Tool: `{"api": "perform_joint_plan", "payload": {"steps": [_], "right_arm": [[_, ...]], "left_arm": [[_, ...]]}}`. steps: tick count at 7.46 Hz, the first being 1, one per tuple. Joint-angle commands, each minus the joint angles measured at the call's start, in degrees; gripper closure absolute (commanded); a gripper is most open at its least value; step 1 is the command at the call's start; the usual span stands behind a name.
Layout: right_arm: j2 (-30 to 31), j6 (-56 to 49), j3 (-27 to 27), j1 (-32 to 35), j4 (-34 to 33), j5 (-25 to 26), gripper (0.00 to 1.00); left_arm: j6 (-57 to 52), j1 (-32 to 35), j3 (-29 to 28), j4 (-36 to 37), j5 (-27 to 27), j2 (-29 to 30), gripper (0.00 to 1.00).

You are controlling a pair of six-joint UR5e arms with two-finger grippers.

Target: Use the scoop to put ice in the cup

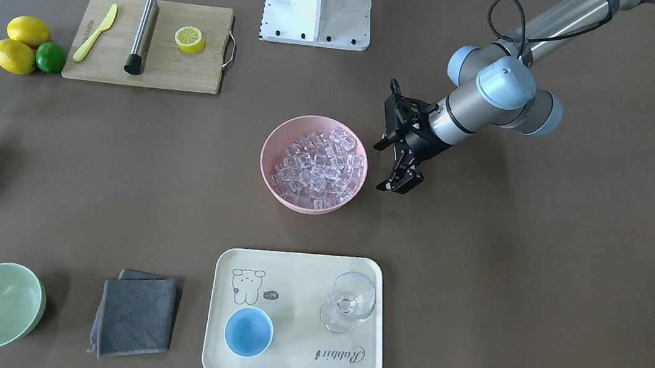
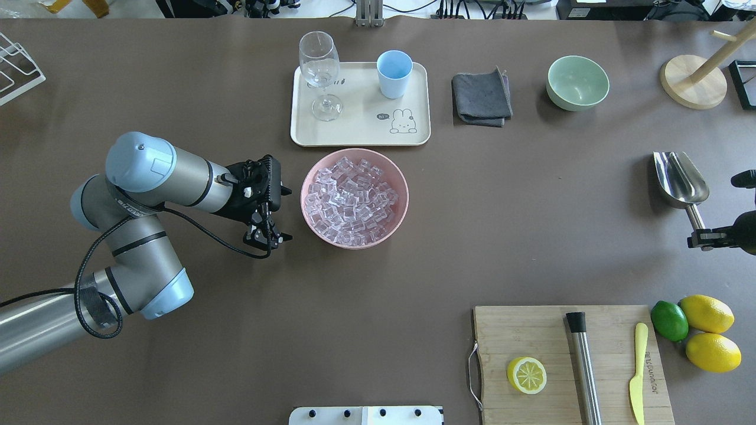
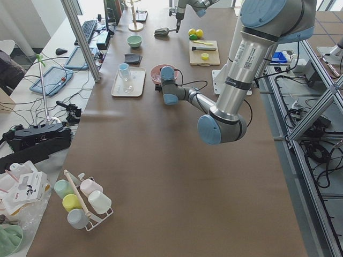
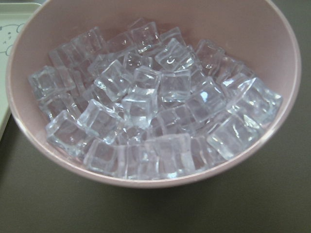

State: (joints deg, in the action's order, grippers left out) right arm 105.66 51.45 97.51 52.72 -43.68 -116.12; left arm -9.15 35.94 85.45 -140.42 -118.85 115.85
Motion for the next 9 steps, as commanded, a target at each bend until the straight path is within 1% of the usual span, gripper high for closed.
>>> {"api": "perform_joint_plan", "payload": {"steps": [1,2,3,4,5,6,7,8,9], "right_arm": [[0.25,-0.64,1.79,0.01,-1.13,-0.07,1.00],[0.25,-2.21,3.28,0.10,-2.88,-0.94,1.00],[0.25,-5.45,5.91,0.28,-6.99,-3.39,1.00],[0.25,-11.31,8.63,1.50,-11.56,-4.54,1.00],[-0.01,-17.02,11.97,2.99,-17.60,-4.64,1.00],[-0.01,-22.74,13.91,5.26,-21.06,-5.25,1.00],[-0.10,-29.58,14.02,8.42,-21.88,-7.61,1.00],[-0.19,-36.00,14.11,10.63,-21.80,-8.93,1.00],[-0.19,-41.72,15.07,12.04,-21.62,-9.03,1.00]], "left_arm": [[0.54,0.10,-0.02,-0.39,-0.68,-0.18,0.01],[0.80,-0.60,-0.02,-1.52,0.01,-0.44,0.01],[1.06,-0.69,-0.19,-1.79,0.02,-0.36,0.01],[5.07,-0.69,-0.19,-1.79,-0.15,0.08,0.01],[10.76,-0.69,-0.19,-1.97,-0.24,-0.01,0.01],[10.65,-1.13,-0.28,-1.97,0.19,0.08,0.01],[10.73,-1.39,-0.45,-2.14,0.28,0.08,0.01],[10.73,-2.09,-0.72,-2.14,1.59,0.60,0.01],[10.73,-3.58,-0.81,-2.14,3.95,1.65,0.01]]}}
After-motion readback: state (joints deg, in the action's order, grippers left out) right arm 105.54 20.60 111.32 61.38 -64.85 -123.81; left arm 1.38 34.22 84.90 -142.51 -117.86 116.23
